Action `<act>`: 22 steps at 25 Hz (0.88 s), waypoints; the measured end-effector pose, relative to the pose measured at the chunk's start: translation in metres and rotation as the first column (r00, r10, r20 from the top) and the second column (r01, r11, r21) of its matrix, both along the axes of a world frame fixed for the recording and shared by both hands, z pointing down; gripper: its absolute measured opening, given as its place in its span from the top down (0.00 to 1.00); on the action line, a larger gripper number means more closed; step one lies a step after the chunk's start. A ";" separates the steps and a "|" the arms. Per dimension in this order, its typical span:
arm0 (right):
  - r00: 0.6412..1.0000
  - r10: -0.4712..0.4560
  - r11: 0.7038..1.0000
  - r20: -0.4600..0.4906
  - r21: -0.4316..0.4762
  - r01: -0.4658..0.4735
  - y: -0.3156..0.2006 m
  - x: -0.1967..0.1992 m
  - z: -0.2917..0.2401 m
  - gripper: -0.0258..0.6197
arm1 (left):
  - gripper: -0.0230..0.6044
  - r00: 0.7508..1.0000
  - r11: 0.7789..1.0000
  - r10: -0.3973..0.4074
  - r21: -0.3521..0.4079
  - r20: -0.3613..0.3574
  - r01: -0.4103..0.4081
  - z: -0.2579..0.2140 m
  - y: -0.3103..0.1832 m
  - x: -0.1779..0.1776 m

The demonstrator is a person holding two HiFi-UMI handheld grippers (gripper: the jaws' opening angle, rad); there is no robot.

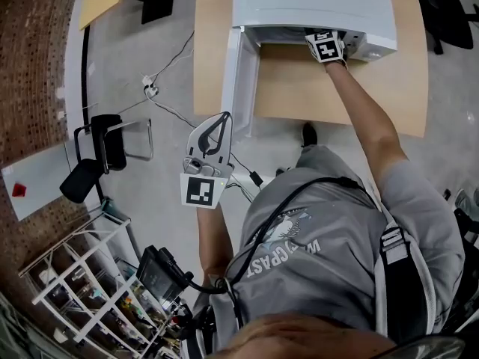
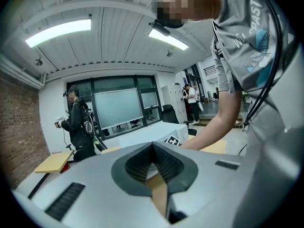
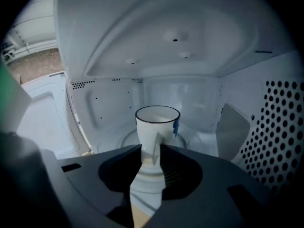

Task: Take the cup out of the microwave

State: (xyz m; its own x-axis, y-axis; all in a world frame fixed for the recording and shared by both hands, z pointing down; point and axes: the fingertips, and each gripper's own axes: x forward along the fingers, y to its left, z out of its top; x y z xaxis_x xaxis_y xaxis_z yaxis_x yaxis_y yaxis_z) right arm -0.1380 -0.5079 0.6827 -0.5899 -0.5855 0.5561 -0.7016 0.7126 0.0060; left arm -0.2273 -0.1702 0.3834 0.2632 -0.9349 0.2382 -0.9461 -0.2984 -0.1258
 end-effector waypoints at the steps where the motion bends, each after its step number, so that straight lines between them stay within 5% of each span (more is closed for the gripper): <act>1: 1.000 0.003 1.000 0.001 0.011 -0.003 -0.002 0.000 0.000 0.79 | 0.89 1.000 1.000 -0.003 -0.002 -0.003 0.003 0.001 0.001 0.000; 13: 0.985 -0.036 0.999 0.172 0.000 0.036 0.031 -0.004 -0.026 0.85 | 0.89 1.000 1.000 -0.019 -0.019 -0.023 0.018 0.015 0.027 0.006; 22: 0.978 -0.044 0.998 0.202 -0.030 0.051 0.079 0.015 -0.042 0.85 | 0.89 1.000 1.000 0.003 0.008 -0.025 -0.003 0.005 0.047 0.013</act>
State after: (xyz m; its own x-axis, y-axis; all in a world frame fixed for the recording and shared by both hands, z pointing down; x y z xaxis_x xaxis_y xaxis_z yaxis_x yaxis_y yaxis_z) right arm -0.1234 -0.4294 0.6405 -0.7186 -0.5362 0.4428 -0.6511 0.7425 -0.1575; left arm -0.2143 -0.1235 0.3887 0.2716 -0.9360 0.2240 -0.9482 -0.3001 -0.1045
